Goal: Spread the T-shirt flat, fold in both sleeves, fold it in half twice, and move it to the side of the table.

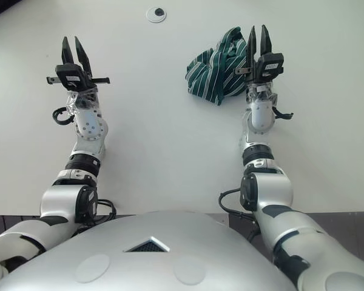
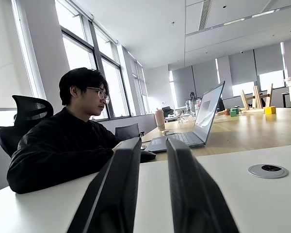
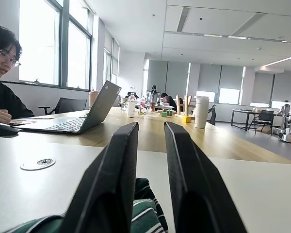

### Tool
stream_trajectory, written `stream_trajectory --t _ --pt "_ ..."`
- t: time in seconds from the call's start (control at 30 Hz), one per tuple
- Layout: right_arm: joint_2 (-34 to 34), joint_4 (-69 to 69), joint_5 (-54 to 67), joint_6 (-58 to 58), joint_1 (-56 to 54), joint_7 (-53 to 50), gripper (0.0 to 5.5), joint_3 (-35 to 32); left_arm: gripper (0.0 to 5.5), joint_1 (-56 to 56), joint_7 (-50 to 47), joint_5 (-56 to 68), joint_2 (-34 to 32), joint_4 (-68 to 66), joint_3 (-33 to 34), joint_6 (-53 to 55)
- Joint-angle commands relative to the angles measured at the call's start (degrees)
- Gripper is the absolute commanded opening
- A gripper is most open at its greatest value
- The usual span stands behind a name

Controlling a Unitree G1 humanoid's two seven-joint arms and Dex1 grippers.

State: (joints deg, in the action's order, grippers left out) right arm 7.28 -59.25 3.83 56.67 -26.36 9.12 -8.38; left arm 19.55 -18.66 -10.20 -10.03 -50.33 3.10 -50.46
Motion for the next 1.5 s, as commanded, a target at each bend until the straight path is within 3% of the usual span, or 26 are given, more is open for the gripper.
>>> stream_trajectory --t 0.03,0.97,1.27,1.4,1.5 --pt "-0.11 -0.53 -0.76 -0.09 -0.69 -0.05 0.96 0.36 0.89 -1.17 0.08 -0.52 0.22 0.01 -0.06 -0.36" --pt "0.09 -0.97 -1.22 -1.16 -0.52 -0.21 0.96 0.98 0.89 -1.0 0.57 -0.43 0.46 0.09 -0.33 -0.25" --pt "2.94 -4.55 -11.66 -23.32 0.99 -4.18 0.96 8.37 0.89 -0.21 0.25 -0.73 1.02 -0.7 -0.68 0.11" --pt "3.66 -0.73 -10.91 -29.8 2.34 -2.17 0.96 8.86 0.89 1.03 0.08 -0.94 1.58 -1.98 -1.06 0.49" --pt "7.16 7.3 -16.29 -38.91 5.59 5.72 0.96 15.29 0.89 1.86 -0.36 -1.23 1.99 -2.68 -1.18 0.83"
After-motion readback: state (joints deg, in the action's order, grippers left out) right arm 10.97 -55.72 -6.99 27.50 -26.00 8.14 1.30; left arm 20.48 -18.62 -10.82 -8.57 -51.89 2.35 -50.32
